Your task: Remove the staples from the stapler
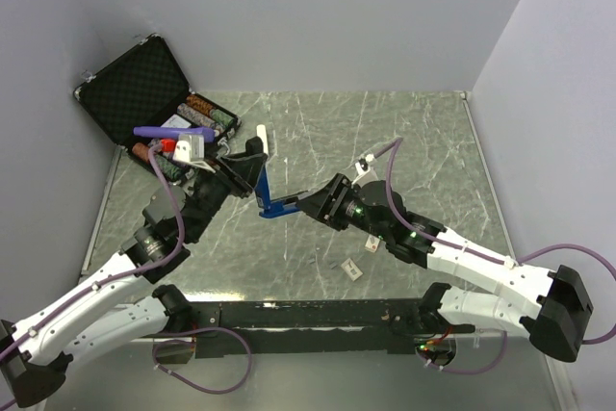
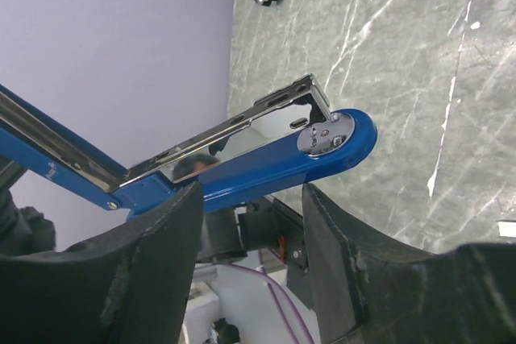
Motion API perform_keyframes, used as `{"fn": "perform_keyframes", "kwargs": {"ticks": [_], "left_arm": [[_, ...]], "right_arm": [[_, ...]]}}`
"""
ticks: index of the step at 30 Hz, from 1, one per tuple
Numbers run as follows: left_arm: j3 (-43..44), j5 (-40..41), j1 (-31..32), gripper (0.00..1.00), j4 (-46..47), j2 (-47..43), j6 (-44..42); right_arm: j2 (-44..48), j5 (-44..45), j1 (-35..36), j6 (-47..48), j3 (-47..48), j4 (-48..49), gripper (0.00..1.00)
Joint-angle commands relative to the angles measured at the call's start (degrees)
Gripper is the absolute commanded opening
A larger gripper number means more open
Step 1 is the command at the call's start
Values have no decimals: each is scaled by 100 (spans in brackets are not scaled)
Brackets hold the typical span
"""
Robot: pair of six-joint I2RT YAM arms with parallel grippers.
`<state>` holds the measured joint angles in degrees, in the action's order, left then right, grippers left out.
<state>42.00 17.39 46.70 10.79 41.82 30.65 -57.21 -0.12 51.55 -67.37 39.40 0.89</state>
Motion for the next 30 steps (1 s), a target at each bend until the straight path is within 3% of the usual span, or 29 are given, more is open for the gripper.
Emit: {"fn": "perform_keyframes", "kwargs": {"ticks": [1,8,30], "left_arm": [[45,-148,24,1,811,-157,125],[45,-227,15,1,864,-148,169],[-139,-684,24,1,609,-587,652]], "right_arm": [[-44,47,-5,-267,7,438,56],[-115,47,-13,-268,33,439,43],[-317,715,-127,145,498,131,41]]}}
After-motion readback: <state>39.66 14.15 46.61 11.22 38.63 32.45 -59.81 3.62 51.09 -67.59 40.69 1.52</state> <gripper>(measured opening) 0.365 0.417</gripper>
